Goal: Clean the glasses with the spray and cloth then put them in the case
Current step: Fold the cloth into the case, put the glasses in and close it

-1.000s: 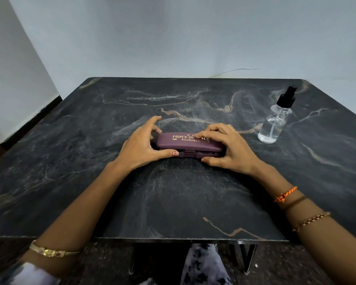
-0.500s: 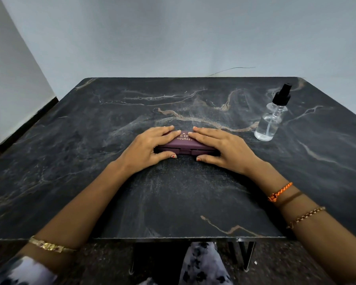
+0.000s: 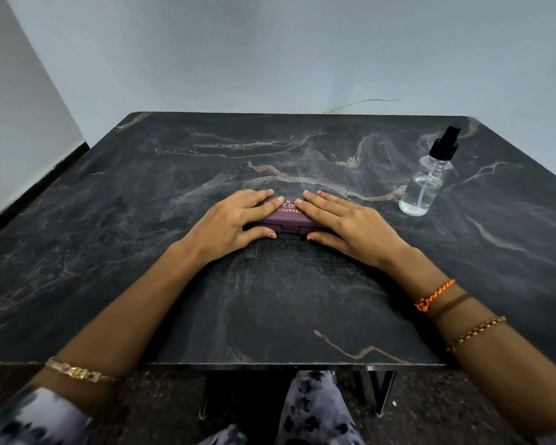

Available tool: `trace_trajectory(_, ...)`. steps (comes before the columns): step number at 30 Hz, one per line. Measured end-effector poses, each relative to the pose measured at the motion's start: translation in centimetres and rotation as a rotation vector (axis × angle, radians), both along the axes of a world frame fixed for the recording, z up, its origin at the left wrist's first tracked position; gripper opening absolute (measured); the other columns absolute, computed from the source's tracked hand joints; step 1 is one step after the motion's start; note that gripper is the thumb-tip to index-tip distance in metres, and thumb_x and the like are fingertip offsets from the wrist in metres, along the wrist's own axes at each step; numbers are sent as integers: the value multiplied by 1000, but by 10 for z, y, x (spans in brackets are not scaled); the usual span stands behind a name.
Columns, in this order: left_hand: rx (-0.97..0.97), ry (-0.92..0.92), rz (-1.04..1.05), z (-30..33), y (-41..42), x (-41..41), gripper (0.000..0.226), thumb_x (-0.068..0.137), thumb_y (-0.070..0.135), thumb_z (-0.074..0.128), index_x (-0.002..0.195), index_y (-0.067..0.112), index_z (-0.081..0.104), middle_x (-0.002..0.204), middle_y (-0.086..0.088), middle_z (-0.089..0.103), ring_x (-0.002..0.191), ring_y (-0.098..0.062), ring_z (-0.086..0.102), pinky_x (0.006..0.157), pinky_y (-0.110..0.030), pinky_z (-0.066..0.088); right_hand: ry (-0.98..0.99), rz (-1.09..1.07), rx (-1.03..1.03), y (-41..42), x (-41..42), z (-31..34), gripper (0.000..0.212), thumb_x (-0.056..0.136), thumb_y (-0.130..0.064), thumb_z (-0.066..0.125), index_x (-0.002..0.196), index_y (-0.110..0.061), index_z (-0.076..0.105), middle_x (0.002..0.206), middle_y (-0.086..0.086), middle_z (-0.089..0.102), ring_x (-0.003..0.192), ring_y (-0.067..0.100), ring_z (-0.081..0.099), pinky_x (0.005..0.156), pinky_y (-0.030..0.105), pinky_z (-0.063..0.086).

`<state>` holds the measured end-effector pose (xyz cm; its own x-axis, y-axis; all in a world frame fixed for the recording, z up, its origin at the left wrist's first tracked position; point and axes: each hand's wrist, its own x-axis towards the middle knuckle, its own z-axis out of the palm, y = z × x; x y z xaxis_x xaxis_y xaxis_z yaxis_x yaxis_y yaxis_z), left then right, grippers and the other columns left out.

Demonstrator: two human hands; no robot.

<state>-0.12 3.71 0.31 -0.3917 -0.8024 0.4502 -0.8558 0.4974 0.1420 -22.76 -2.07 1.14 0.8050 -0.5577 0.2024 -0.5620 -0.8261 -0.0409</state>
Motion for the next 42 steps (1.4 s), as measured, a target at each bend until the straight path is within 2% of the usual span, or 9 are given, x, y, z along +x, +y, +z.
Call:
trace_trajectory(12,26,-50,27,3,4,-3,48,77,15,66,120,-2,53,120,-30,56,108,-42,55,95,-49,40,39,-19,-8,3,2,1,55,93,-39,40,143,-25,20,154,-1,21,142,17,19,103,43,41)
trace_trajectory(19,40,43,67,2,2,-4,52,75,19,70,122,5,53,124,-24,55,112,-39,53,96,-47,41,-100,13,20,2,2,4,53,89,-32,54,137,-18,37,147,8,37,135,27,35,108,40,33)
trace_trajectory(21,33,89,82,-4,0,-5,57,74,23,72,125,8,50,127,-20,54,117,-34,50,99,-47,41,-160,14,-33,0,1,-3,59,84,-35,61,136,-16,39,144,11,42,132,30,39,108,42,31)
trace_trajectory(24,38,107,109,-6,-2,-3,74,71,42,69,132,11,41,133,-15,50,125,-31,43,105,-46,34,-205,-47,-50,0,3,-7,80,76,-56,57,142,-21,27,149,4,33,137,28,31,107,52,27)
trace_trajectory(27,37,105,174,-3,-1,2,85,70,63,51,137,14,33,138,-11,46,129,-29,38,107,-44,29,-246,-93,-10,1,6,-5,94,70,-64,54,144,-22,16,153,2,24,140,26,24,107,50,25)
trace_trajectory(32,-39,124,281,-3,1,-4,84,67,68,42,133,17,36,135,-11,47,125,-29,40,102,-45,29,-273,-140,19,2,4,-6,100,67,-64,56,145,-17,13,154,4,21,140,23,23,109,56,23)
trace_trajectory(35,-11,112,350,-2,2,-4,90,62,73,39,131,15,37,135,-9,46,125,-27,38,102,-44,28,-268,-171,21,5,4,-5,102,68,-63,60,145,-15,13,153,7,23,139,23,24,109,58,21)
trace_trajectory(39,11,83,382,-2,2,-4,94,60,76,36,131,14,36,136,-8,45,126,-26,37,104,-45,27,-265,-189,6,4,4,-6,104,64,-68,52,145,-15,13,152,8,25,139,23,25,111,58,17)
trace_trajectory(42,12,64,375,-2,2,-5,97,59,77,37,133,15,33,138,-8,43,128,-25,36,106,-45,25,-269,-174,1,2,4,-9,103,68,-65,60,145,-15,13,153,9,24,139,24,24,111,57,15)
